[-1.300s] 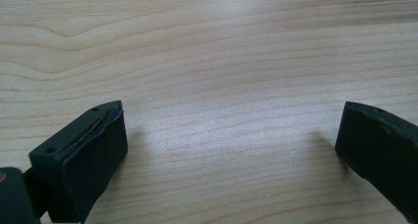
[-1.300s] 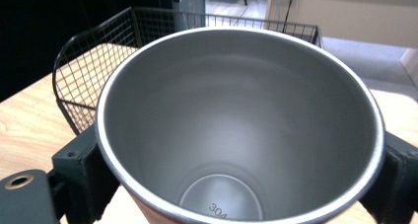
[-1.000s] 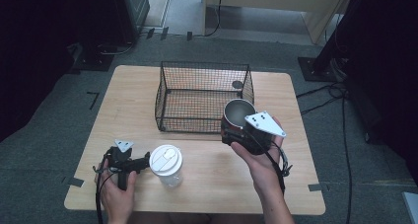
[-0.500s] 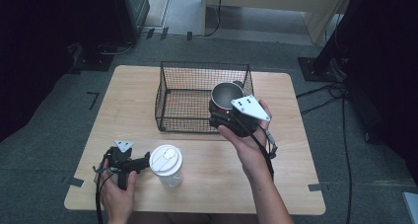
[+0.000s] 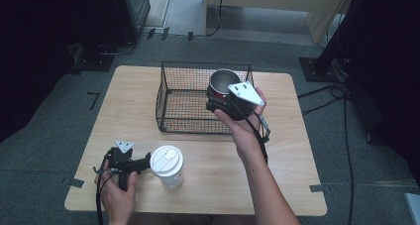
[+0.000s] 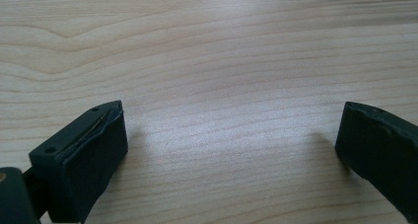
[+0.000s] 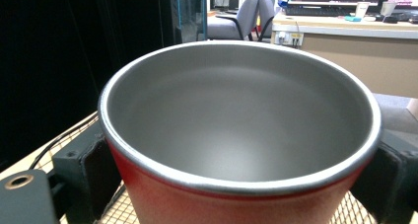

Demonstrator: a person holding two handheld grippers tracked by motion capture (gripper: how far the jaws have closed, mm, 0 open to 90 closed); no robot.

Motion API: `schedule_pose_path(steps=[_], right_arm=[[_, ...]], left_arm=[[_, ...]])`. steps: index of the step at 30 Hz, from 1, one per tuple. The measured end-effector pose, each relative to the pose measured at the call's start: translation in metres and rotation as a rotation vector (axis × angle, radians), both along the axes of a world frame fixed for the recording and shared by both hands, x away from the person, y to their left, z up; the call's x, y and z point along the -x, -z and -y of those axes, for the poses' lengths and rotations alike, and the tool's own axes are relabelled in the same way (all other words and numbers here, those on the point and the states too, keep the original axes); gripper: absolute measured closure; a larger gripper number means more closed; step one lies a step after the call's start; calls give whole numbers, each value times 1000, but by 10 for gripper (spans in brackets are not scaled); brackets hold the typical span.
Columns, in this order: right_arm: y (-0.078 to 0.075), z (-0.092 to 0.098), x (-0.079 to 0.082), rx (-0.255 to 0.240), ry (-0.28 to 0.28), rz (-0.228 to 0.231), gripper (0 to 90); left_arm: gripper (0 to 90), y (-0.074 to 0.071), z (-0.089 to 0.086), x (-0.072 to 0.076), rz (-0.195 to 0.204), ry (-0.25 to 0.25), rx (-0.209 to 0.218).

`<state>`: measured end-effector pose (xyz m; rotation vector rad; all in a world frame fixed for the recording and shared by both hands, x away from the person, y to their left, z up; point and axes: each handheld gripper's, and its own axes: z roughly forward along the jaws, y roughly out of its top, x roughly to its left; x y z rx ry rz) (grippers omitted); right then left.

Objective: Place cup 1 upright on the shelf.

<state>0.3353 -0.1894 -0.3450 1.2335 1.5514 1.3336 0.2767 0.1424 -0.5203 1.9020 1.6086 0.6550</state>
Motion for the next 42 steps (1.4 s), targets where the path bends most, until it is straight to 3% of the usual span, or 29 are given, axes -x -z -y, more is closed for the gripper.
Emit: schedule_pose_path(steps=[8, 14, 22, 30, 42], right_arm=[[3, -2, -23, 1, 21, 47, 76], [11, -3, -41, 25, 87, 51, 76], [21, 1, -67, 5, 150, 44, 76], [35, 3, -86, -6, 206, 5, 76], [60, -1, -109, 16, 227, -52, 76]], left_arm=[[1, 0, 0, 0, 2, -2, 2], [1, 0, 0, 0, 1, -1, 1], [1, 0, 0, 0, 1, -1, 1], [1, 0, 1, 0, 3, -5, 2], [1, 0, 1, -1, 2, -4, 0]])
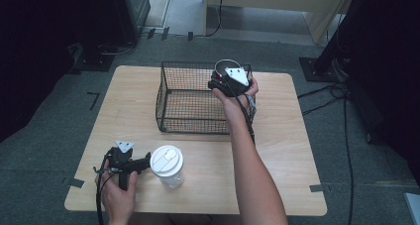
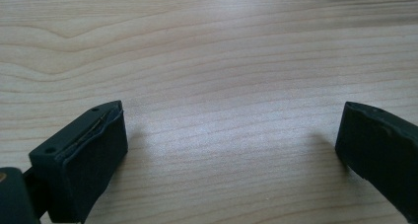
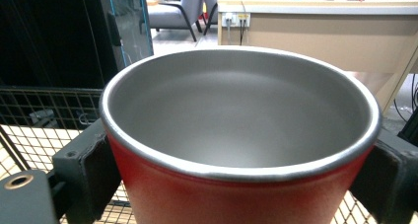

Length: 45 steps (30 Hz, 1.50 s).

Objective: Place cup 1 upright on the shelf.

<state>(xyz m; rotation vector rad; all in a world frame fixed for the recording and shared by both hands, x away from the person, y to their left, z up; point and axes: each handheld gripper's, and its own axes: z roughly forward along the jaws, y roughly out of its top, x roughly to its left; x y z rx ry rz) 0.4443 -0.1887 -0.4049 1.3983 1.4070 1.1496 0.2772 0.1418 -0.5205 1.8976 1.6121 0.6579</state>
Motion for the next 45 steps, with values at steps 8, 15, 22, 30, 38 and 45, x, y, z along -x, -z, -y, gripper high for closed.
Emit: schedule_pose_path(steps=[8, 15, 22, 30, 38, 45], right_arm=[[10, -1, -12, -9, 9, -64, 76], [19, 3, -18, -26, -14, -140, 75], [25, 4, -23, -15, -53, -215, 74], [32, 2, -26, 0, -70, -254, 73], [35, 1, -25, 11, -80, -284, 72], [33, -1, -22, -24, -103, -304, 54]], left_arm=[[1, 0, 0, 0, 0, -1, 1], [1, 0, 0, 0, 0, 0, 0], [1, 0, 0, 0, -1, 0, 0], [1, 0, 0, 0, 0, 0, 0], [1, 0, 0, 0, 0, -1, 0], [1, 0, 0, 0, 0, -1, 0]])
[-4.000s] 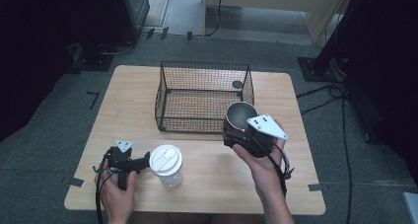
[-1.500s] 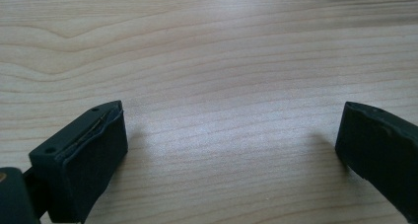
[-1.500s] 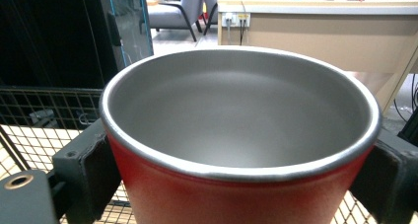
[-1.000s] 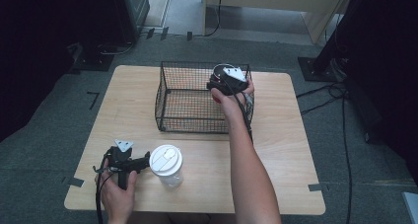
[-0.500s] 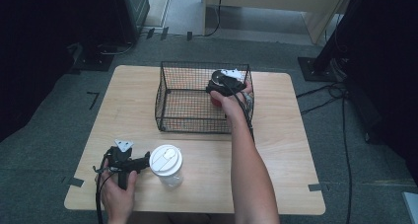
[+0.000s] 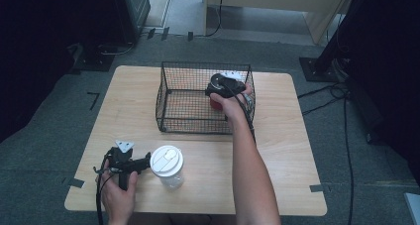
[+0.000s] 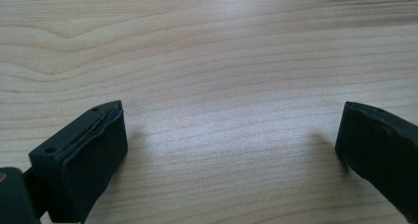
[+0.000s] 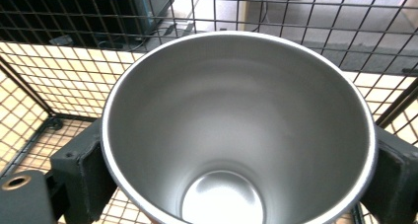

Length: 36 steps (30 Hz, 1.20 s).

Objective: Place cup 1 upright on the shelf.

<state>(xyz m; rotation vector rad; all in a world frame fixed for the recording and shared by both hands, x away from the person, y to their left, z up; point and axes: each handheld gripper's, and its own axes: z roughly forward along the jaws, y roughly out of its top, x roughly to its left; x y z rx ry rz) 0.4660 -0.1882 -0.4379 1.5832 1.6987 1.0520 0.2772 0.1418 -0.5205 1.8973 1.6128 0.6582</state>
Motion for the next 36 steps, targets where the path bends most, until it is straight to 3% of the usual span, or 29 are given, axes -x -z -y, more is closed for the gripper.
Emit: schedule_pose_path(steps=[3, 7, 9, 23, 30, 36], right_arm=[[-3, -1, 2, -4, -1, 11, 1], [-5, -3, 7, 4, 0, 43, 0], [-8, -4, 9, 26, -5, 82, 0], [-36, 5, 21, -20, 24, 209, 0], [-58, 9, 41, -58, -15, 285, 0], [-68, 9, 70, -68, -47, 339, 0]], left_arm=[[0, 0, 0, 0, 0, 1, 1], [1, 0, 1, -1, -1, 2, 1], [1, 0, 1, -1, -1, 2, 1], [1, 0, 2, -3, 1, 6, 1], [1, 0, 2, -3, 0, 7, 0], [1, 0, 2, -3, 0, 8, -1]])
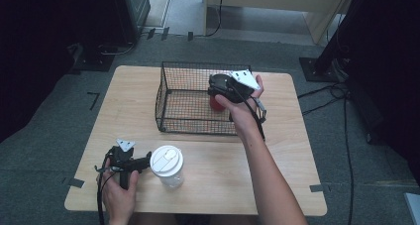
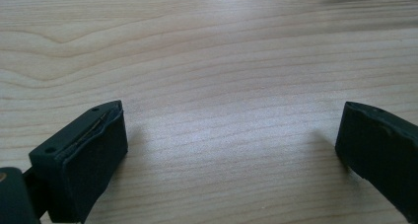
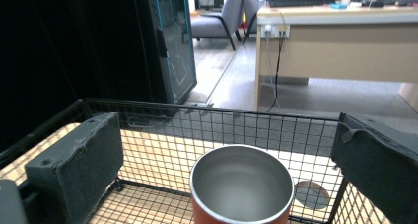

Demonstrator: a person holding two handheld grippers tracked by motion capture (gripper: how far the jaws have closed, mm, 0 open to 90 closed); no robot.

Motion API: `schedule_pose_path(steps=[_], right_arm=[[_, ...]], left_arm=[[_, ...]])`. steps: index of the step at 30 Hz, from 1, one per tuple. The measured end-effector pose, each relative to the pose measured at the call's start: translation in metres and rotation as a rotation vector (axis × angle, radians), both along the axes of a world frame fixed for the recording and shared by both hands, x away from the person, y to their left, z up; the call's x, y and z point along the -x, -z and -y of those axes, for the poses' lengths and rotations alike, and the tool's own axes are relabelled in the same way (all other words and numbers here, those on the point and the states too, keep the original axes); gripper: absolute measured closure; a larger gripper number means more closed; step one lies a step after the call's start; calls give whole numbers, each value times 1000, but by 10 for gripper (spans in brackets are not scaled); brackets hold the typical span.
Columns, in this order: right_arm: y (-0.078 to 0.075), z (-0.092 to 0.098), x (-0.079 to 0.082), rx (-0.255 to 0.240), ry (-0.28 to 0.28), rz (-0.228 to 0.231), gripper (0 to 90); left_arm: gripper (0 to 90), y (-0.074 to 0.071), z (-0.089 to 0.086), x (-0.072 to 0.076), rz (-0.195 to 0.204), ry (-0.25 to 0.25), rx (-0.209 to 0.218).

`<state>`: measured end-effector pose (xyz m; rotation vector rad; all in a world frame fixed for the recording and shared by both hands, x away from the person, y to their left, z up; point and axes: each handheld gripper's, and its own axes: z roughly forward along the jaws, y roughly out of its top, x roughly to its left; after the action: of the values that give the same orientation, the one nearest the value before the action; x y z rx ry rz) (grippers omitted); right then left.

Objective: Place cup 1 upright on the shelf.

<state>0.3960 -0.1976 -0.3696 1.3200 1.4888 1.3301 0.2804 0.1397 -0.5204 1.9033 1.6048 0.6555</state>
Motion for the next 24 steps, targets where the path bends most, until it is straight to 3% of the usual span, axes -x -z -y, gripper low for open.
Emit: schedule_pose_path(steps=[11, 24], right_arm=[[-3, 4, 49, 27, -49, 52, 0], [10, 17, 99, 63, -78, 61, 0]], left_arm=[[1, 0, 0, 0, 0, -1, 1], [1, 0, 0, 0, -1, 1, -1]])
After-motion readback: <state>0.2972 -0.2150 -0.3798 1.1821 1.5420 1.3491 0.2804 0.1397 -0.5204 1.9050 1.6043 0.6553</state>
